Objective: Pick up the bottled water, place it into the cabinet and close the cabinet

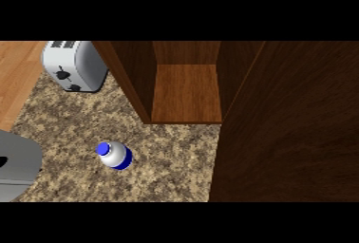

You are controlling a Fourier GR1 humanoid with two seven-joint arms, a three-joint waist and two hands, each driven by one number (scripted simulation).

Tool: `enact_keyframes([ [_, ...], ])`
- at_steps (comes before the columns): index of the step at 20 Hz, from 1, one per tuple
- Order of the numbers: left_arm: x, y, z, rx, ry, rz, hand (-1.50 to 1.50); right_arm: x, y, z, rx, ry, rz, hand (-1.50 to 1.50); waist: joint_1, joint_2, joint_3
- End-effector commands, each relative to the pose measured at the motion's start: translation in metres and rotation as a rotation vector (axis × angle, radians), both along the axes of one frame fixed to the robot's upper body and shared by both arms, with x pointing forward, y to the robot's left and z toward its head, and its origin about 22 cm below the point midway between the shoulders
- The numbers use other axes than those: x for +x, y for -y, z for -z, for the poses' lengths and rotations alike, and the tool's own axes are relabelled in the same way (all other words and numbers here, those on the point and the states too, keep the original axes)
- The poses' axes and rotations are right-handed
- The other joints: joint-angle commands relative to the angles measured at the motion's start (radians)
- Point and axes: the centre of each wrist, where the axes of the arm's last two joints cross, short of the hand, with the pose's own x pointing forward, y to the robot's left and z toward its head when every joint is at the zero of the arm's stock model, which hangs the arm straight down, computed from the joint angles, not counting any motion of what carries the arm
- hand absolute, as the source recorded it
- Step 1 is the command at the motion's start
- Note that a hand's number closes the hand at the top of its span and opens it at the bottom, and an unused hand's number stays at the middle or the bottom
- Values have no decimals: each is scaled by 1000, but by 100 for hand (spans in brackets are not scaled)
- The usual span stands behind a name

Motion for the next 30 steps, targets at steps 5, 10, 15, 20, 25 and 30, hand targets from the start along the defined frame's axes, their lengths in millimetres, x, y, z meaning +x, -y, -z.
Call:
enact_keyframes([
  [5, -1, -6, 6, 29, -23, -8, -150, -19, -6, -31, -1, 37, 28, -150, 1, 1, -1],
  [10, 4, 0, 21, 44, -17, -36, -150, -28, -3, -35, -6, 52, 5, -150, -7, 1, -1],
  [15, -11, 13, 23, 62, 30, -57, -150, -22, 4, -28, 1, 50, 25, -150, -1, 0, 0],
  [20, 14, 18, 28, 72, -26, -59, -150, -29, -3, -37, -2, 34, 14, -150, -6, 1, 0],
  [25, 54, 20, 41, 83, -41, -94, -150, -23, -14, -30, 15, 34, 17, -150, -14, 2, 0],
  [30, 72, 40, 70, 151, -56, -110, -150, -22, -7, -32, 12, 50, 10, -150, -18, 3, -1],
])
